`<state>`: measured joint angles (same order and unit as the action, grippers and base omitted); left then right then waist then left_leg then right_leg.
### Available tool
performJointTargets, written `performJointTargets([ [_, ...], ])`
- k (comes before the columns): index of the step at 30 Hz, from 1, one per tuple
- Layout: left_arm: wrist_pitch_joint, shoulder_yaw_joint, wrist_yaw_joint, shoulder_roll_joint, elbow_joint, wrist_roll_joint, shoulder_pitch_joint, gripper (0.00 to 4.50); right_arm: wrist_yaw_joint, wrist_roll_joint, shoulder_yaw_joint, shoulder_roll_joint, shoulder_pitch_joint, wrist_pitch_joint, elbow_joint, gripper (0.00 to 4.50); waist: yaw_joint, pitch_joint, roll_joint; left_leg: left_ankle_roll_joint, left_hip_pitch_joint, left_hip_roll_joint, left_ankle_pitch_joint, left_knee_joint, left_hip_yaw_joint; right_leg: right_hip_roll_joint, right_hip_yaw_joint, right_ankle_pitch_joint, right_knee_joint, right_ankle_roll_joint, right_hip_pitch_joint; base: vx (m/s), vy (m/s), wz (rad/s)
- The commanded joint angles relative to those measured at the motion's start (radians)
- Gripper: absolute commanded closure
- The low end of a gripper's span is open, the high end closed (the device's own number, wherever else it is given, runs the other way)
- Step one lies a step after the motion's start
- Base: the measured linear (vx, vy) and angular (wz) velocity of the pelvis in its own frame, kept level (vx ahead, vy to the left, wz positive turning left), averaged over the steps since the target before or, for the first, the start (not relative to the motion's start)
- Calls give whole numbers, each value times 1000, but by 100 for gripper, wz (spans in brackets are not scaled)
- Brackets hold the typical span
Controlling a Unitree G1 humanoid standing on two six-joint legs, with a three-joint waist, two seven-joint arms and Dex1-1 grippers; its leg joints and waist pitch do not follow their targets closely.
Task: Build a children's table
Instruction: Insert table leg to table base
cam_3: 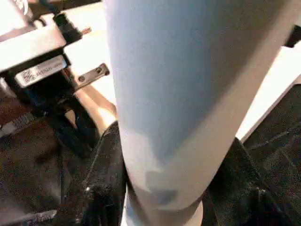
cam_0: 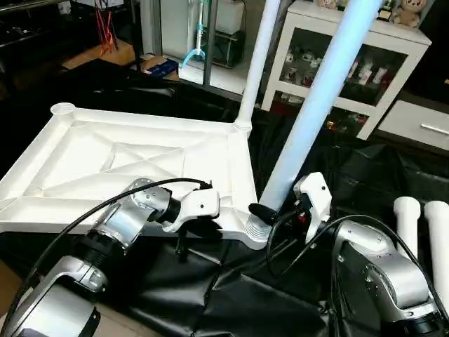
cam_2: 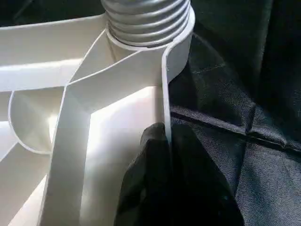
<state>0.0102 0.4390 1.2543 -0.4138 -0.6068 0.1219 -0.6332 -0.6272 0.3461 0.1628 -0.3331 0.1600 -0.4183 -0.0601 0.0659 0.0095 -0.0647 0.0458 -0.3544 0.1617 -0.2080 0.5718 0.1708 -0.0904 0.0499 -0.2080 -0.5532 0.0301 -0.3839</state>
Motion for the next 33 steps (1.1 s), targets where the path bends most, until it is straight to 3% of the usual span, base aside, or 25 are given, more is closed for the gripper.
performJointTargets([
  [1,-22,-2,-5,5,13,8,-4,450,120,-81,7,16,-33,-43,188,265,2,-3,26,88,7,75,-657,-109,-51,-65,-43,-478,83,-130,-17,0,0,0],
  [2,-30,-5,-7,8,20,3,-3,450,148,-86,-4,35,-30,-41,201,265,7,0,27,91,8,74,-671,-111,-54,-64,-40,-496,84,-129,-17,0,0,0],
  [3,-47,-11,-14,14,29,-4,-3,450,211,-104,-24,67,-18,-30,234,265,6,1,41,97,9,74,-681,-112,-56,-64,-40,-497,83,-127,-16,0,0,0],
  [4,-59,-15,-26,20,33,-5,-6,450,261,-123,-36,87,-7,-19,264,265,16,1,35,103,11,72,-708,-112,-56,-62,-36,-522,88,-122,-22,0,0,0],
  [6,-78,-24,-60,37,36,-6,-14,450,357,-160,-54,118,15,11,319,265,22,-1,32,106,8,71,-712,-114,-62,-65,-32,-536,87,-114,-12,0,0,0],
  [8,-106,-31,-88,49,38,-3,-22,450,404,-172,-66,133,28,29,348,265,20,-2,36,105,15,71,-693,-111,-56,-63,-34,-500,87,-129,-18,0,0,0],
  [11,-176,-53,-201,95,55,19,-40,450,568,-225,-95,188,52,114,405,265,8,-3,33,95,17,73,-596,-105,-38,-63,-47,-396,79,-172,-22,0,0,0],
  [12,-181,-58,-240,106,49,30,-46,450,588,-233,-97,196,54,136,410,265,2,-4,28,88,17,71,-551,-103,-30,-61,-50,-375,80,-175,-20,0,0,0],
  [14,-182,-62,-274,115,41,42,-52,450,601,-235,-102,206,57,158,412,265,-3,-7,32,80,12,72,-503,-103,-28,-59,-52,-327,72,-177,-10,0,0,0],
  [15,-175,-65,-308,122,30,54,-58,450,608,-223,-115,223,56,179,401,265,-6,-13,30,65,3,73,-437,-103,-25,-58,-52,-249,62,-184,3,53,10,0],
  [16,-169,-72,-342,127,17,62,-64,450,599,-212,-124,234,57,201,390,265,-13,-20,32,47,4,73,-341,-97,-19,-57,-52,-137,53,-200,9,55,-6,2],
  [17,-159,-71,-346,124,9,65,-67,450,587,-204,-129,237,58,213,385,265,-16,-19,31,19,2,71,-291,-92,-12,-57,-51,-88,50,-216,12,55,-6,2],
  [18,-141,-71,-346,117,4,68,-65,450,574,-191,-140,238,56,226,370,265,-18,-18,29,7,2,70,-285,-90,-9,-56,-51,-95,52,-219,12,0,0,0],
  [19,-114,-71,-342,106,-2,70,-63,450,551,-166,-157,242,55,250,353,265,-21,-23,39,-5,-1,70,-260,-86,-9,-60,-53,-83,47,-228,18,58,-34,2],
  [20,-81,-69,-321,94,-2,65,-58,450,528,-142,-170,243,57,269,333,265,-23,-25,39,-12,0,70,-237,-83,-7,-59,-52,-55,45,-234,19,58,-34,2],
  [22,-39,-69,-307,77,3,63,-49,450,487,-98,-189,242,64,301,300,265,-27,-30,34,-60,-7,69,-139,-71,0,-58,-51,80,27,-264,30,26,-17,-1],
  [23,-15,-65,-310,66,2,70,-48,450,459,-66,-200,240,73,318,270,265,-31,-33,38,-87,-9,69,-81,-63,2,-59,-53,160,14,-283,32,0,0,0],
  [24,-15,-65,-310,66,2,70,-48,450,459,-66,-200,240,73,318,270,265,-31,-33,38,-87,-9,69,-81,-63,2,-59,-53,160,14,-283,32,0,0,0],
  [25,17,-65,-312,58,-4,73,-49,450,429,-32,-211,236,80,316,232,265,-34,-34,37,-120,-5,69,-39,-58,8,-54,-51,213,8,-312,33,0,0,0],
  [28,74,-83,-286,55,-7,40,-43,450,361,53,-228,215,96,296,137,265,-40,-31,38,-139,-7,68,-49,-54,11,-55,-53,181,5,-324,37,0,0,0],
  [29,83,-103,-268,61,1,7,-36,422,329,89,-236,203,99,269,92,265,-40,-31,39,-139,-7,68,-50,-53,11,-54,-53,172,4,-324,37,0,0,0],
  [31,24,-142,-178,66,56,-78,-13,405,289,146,-253,169,107,211,14,265,-40,-30,41,-144,-7,69,-32,-51,11,-52,-52,163,-1,-332,38,0,0,0],
  [33,22,-154,-149,62,71,-106,-7,389,271,163,-259,155,118,200,-1,265,-43,-30,46,-151,0,71,-30,-48,14,-53,-52,155,-2,-350,32,0,0,0],
])
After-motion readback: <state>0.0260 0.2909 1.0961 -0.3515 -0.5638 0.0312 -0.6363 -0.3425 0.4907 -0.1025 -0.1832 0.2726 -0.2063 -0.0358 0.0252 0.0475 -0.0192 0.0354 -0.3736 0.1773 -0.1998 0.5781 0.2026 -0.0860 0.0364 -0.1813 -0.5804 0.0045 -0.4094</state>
